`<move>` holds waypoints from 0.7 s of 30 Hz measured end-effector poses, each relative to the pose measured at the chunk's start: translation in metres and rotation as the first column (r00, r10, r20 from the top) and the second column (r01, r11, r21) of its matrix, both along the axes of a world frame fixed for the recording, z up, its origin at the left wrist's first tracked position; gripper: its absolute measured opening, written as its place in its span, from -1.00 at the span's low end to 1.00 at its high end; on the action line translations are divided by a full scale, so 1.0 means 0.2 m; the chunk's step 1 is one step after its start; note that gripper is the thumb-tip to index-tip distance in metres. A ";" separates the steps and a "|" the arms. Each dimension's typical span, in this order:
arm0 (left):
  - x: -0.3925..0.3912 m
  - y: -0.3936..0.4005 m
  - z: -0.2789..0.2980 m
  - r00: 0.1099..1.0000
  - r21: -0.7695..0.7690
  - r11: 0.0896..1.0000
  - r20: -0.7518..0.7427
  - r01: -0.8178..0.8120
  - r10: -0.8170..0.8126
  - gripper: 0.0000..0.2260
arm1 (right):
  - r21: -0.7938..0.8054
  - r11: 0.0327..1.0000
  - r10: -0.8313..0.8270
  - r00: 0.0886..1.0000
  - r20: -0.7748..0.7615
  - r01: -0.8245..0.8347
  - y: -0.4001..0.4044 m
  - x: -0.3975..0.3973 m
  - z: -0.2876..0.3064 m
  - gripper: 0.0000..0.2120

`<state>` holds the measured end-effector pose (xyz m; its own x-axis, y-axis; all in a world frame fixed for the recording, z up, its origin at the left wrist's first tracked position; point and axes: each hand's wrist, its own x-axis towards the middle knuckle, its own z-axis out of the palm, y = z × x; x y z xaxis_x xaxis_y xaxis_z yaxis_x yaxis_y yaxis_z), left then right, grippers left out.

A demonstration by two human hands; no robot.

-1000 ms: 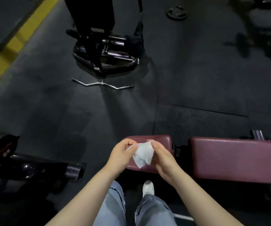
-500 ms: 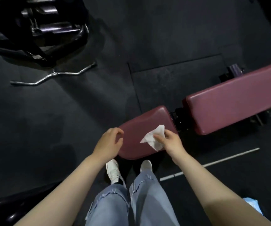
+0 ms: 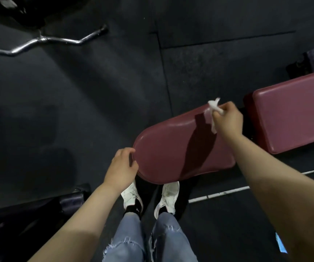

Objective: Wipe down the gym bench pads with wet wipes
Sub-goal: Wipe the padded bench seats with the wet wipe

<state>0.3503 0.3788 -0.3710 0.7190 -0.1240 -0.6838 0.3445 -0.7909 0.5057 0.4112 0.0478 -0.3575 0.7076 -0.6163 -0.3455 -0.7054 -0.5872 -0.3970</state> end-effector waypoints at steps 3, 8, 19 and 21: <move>-0.05 0.02 -0.06 0.998 -0.011 0.998 -0.007 -0.059 0.059 -0.64 | -0.158 0.986 0.062 0.997 0.038 -0.055 -0.03 0.08 -0.08 -0.84; -0.08 0.02 -0.13 0.988 -0.072 0.986 0.020 -0.152 0.154 -0.68 | -0.105 0.989 0.099 0.995 -0.017 -0.101 0.07 0.10 -0.22 -0.82; -0.06 0.05 -0.20 0.887 -0.163 0.872 -0.058 -0.461 0.458 -0.66 | -0.020 0.911 0.406 0.890 0.209 -0.411 0.77 -0.10 -0.37 -0.67; -0.06 0.06 -0.21 0.879 -0.157 0.865 -0.052 -0.476 0.475 -0.65 | 0.057 0.756 0.622 0.743 0.248 -0.652 0.88 -0.10 -0.38 -0.59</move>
<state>0.3378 0.3911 -0.4138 0.7110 0.1228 -0.6924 0.6647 -0.4385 0.6049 0.3904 0.2230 -0.4327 0.9800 0.0440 -0.1938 -0.0810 -0.8020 -0.5918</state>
